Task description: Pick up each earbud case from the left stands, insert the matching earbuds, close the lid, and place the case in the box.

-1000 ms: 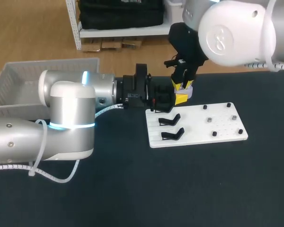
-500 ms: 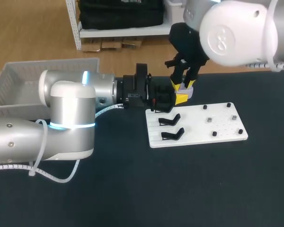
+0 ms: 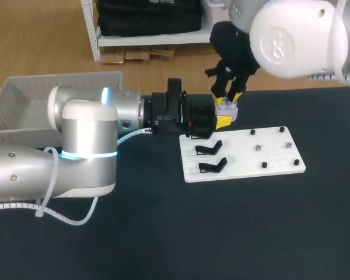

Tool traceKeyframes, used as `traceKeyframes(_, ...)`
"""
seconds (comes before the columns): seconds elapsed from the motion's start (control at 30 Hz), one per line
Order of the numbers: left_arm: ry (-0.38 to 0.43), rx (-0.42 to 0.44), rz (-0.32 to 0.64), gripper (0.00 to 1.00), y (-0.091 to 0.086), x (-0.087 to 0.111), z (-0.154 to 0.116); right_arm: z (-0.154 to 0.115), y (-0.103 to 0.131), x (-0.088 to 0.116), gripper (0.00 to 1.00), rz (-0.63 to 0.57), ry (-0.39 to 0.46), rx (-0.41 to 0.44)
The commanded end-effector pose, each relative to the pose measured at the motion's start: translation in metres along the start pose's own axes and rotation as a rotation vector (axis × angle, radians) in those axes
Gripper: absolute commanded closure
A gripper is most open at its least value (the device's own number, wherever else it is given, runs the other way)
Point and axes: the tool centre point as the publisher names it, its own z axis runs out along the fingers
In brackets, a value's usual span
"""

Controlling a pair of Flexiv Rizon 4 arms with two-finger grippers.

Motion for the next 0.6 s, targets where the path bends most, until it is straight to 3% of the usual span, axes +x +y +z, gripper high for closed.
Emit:
traceKeyframes(0.03,-0.008,-0.006,0.005,1.00,-0.001,0.002,0.000,-0.019,-0.005,-0.001,0.65,0.022,-0.067,0.002)
traceKeyframes(0.17,-0.008,-0.006,0.005,1.00,-0.001,0.002,0.000,-0.007,-0.021,-0.028,0.65,0.097,-0.132,0.027)
traceKeyframes(0.37,-0.008,-0.006,0.005,1.00,-0.001,0.002,0.000,0.021,-0.050,-0.058,0.65,0.197,-0.145,0.041)
traceKeyframes(0.6,-0.008,-0.006,0.005,1.00,-0.001,0.002,0.000,0.037,-0.057,-0.049,0.66,0.228,-0.102,0.052)
